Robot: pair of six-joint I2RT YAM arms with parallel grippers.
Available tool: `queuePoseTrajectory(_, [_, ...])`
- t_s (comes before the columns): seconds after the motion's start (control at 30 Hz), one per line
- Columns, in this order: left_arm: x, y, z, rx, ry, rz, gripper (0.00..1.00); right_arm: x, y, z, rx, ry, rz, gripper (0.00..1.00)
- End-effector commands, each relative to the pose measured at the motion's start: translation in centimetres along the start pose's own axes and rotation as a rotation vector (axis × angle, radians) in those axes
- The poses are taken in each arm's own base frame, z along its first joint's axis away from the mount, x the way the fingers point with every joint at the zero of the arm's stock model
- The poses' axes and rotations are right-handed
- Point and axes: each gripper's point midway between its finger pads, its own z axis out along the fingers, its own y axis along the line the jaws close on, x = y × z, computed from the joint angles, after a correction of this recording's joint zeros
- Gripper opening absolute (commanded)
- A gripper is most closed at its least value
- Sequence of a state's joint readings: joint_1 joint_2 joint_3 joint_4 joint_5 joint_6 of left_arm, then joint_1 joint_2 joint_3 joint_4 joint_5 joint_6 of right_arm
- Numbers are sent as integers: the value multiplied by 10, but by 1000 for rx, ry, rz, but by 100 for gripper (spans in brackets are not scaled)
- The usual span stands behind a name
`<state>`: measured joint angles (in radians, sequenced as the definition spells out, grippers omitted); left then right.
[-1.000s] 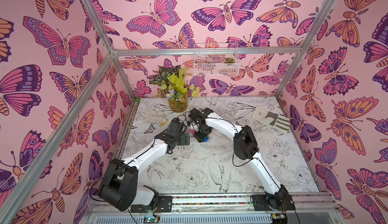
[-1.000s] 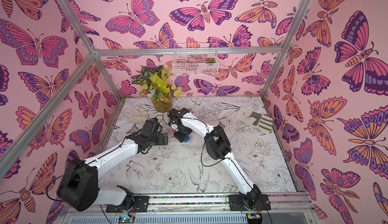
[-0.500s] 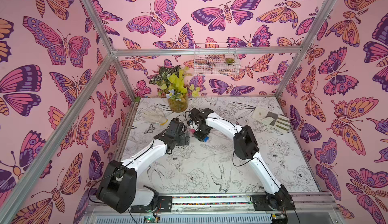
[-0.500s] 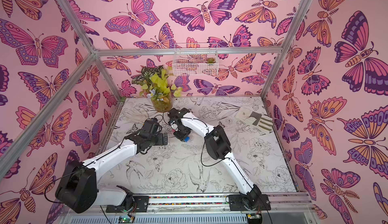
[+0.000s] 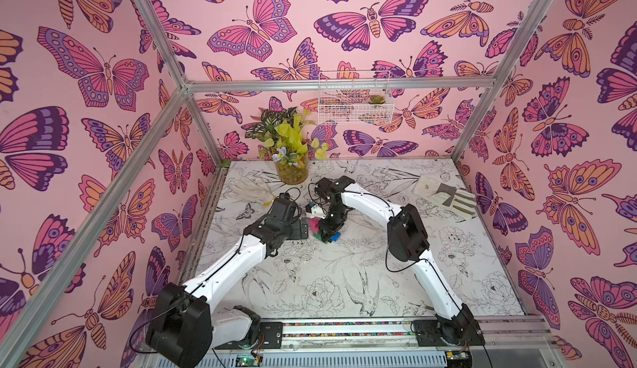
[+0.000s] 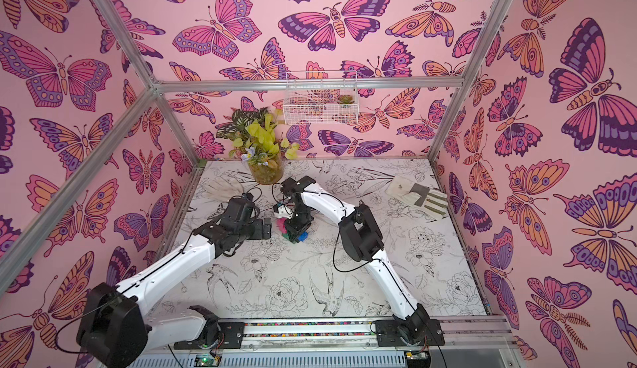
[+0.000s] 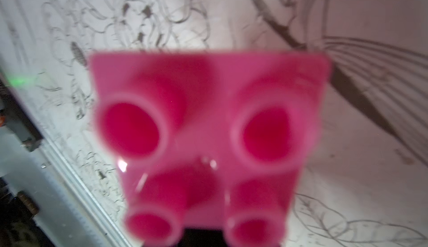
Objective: Assemble the letter v with lego
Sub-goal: Adjust the lego brick at the center of the board.
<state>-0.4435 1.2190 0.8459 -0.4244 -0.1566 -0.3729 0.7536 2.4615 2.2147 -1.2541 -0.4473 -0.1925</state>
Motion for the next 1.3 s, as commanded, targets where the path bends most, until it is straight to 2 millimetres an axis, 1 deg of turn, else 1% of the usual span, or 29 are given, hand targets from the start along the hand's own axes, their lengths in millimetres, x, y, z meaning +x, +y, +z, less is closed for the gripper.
queuePoseTrajectory(0.0, [10, 8, -7, -16, 27, -11, 100, 18, 39, -14, -176, 23, -26, 23])
queuePoseTrajectory(0.07, [10, 8, -11, -10, 25, -13, 100, 25, 43, -11, -206, 41, -25, 25])
queuePoseTrajectory(0.13, [12, 8, -14, -9, 31, -15, 100, 31, 42, -6, -214, 71, -18, 25])
queuePoseTrajectory(0.17, [12, 9, -15, -10, 30, -15, 100, 32, 45, -3, -244, 72, -12, 25])
queuePoseTrajectory(0.33, [14, 11, -20, -10, 28, -20, 100, 35, 45, 10, -292, 94, 6, 26])
queuePoseTrajectory(0.73, [15, 11, -23, -11, 29, -21, 100, 38, 28, 34, -258, 143, 27, 31])
queuePoseTrajectory(0.93, [16, 12, -21, -15, 36, -18, 100, 32, 22, 37, -237, 124, 29, 36])
queuePoseTrajectory(1.0, [16, 12, -21, -15, 35, -19, 100, 30, 22, 37, -235, 118, 28, 40])
queuePoseTrajectory(1.07, [16, 12, -21, -16, 35, -17, 100, 28, 17, 37, -203, 116, 24, 43])
queuePoseTrajectory(1.27, [17, 12, -19, -21, 41, -17, 100, 20, 8, 30, -170, 82, 24, 49])
